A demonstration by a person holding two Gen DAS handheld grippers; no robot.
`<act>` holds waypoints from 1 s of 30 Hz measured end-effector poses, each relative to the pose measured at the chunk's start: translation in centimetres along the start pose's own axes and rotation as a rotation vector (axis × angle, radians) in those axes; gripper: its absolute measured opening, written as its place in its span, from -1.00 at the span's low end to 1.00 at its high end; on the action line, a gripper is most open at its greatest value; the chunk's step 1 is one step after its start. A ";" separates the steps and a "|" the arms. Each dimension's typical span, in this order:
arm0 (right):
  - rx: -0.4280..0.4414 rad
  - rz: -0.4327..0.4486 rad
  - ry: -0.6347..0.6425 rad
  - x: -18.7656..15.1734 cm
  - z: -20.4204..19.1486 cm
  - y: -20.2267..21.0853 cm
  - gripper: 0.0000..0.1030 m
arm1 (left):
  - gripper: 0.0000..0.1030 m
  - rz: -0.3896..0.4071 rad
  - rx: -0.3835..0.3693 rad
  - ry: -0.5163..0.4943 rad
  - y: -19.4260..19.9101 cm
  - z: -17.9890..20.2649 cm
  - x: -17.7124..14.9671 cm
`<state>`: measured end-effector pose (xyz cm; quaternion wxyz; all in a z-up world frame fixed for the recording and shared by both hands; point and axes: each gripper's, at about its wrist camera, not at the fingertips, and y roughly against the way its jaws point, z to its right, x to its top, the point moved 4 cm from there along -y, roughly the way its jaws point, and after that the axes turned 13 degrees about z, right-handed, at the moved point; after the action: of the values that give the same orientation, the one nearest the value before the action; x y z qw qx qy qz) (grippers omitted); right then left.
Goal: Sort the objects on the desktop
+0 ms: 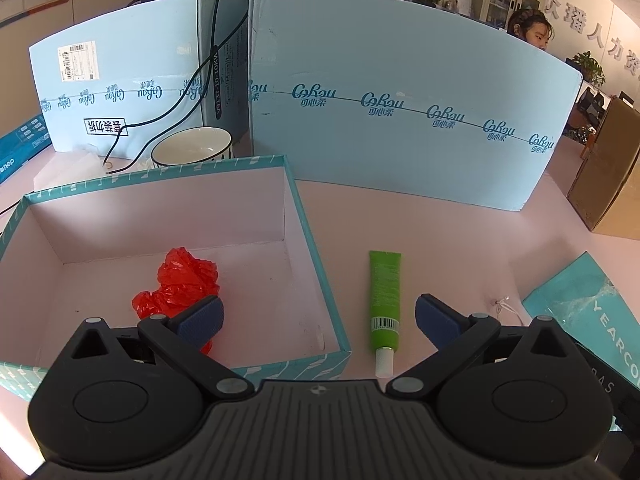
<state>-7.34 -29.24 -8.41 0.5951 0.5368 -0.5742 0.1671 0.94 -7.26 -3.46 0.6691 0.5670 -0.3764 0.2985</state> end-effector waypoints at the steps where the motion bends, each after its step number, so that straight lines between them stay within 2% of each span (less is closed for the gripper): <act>1: -0.001 0.000 -0.001 0.0 0.1 0.0 1.00 | 0.99 0.001 -0.002 -0.003 0.0 0.1 0.0; 30: -0.077 0.013 -0.031 0.4 3.7 1.0 1.00 | 0.99 0.022 -0.090 -0.084 0.6 4.5 -0.5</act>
<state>-9.94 -32.12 -8.52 0.6054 0.5120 -0.5929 0.1405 -0.53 -11.54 -3.21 0.6744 0.5441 -0.4234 0.2645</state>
